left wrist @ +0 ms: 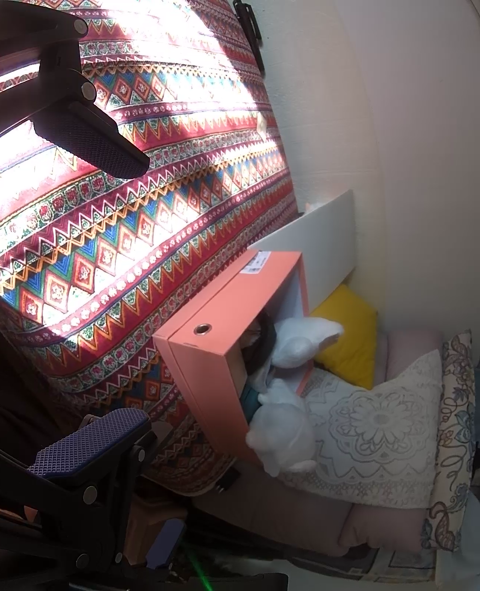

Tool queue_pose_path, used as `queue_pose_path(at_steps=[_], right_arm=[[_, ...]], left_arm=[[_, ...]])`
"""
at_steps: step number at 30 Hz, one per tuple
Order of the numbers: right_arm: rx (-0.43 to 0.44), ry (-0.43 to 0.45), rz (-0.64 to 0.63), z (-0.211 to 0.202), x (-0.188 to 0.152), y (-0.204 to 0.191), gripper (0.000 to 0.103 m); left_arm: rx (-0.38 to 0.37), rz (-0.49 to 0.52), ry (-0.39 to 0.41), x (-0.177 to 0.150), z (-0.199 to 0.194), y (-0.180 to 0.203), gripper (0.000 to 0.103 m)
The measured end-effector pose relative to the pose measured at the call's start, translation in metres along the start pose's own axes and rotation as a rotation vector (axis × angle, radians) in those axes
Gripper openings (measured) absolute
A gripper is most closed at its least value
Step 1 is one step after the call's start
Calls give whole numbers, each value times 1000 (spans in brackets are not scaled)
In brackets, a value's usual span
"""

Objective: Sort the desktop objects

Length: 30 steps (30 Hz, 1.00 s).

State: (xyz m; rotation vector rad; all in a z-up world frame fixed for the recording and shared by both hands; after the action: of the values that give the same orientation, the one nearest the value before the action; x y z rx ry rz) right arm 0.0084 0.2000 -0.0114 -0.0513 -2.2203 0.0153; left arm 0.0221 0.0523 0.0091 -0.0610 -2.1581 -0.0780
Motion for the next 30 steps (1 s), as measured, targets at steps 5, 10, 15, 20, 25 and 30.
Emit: queue_pose_path(at_steps=[5, 10, 15, 20, 25, 30], right_arm=[[0, -8, 0, 2, 0, 0, 103], [-3, -10, 1, 3, 0, 0, 103], [-6, -15, 3, 4, -1, 0, 103], [-11, -15, -1, 5, -1, 1, 103], [-21, -15, -5, 7, -2, 2, 103], [-21, -28, -13, 9, -4, 1, 103]], left_arm=[[-1, -5, -5, 0, 2, 0, 102], [-4, -8, -5, -1, 2, 0, 102], [-2, -11, -10, -1, 3, 1, 102], [-4, -11, -11, -2, 4, 1, 102], [-19, -44, -1, -6, 6, -2, 102], [-6, -35, 24, -7, 3, 1, 102]])
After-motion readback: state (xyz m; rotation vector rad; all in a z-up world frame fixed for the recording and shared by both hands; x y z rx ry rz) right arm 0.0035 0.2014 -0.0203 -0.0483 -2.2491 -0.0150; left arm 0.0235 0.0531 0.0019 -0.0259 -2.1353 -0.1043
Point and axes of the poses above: each gripper's, at about its wrist camera, not at the fingertips, and z roughly the way its jaws point, y to its right, x to its top, the point moved 1 cm from there along z, roughly the way its jaws point, and after that the axes turned 2 degrees about x, right-handed, at the moved point
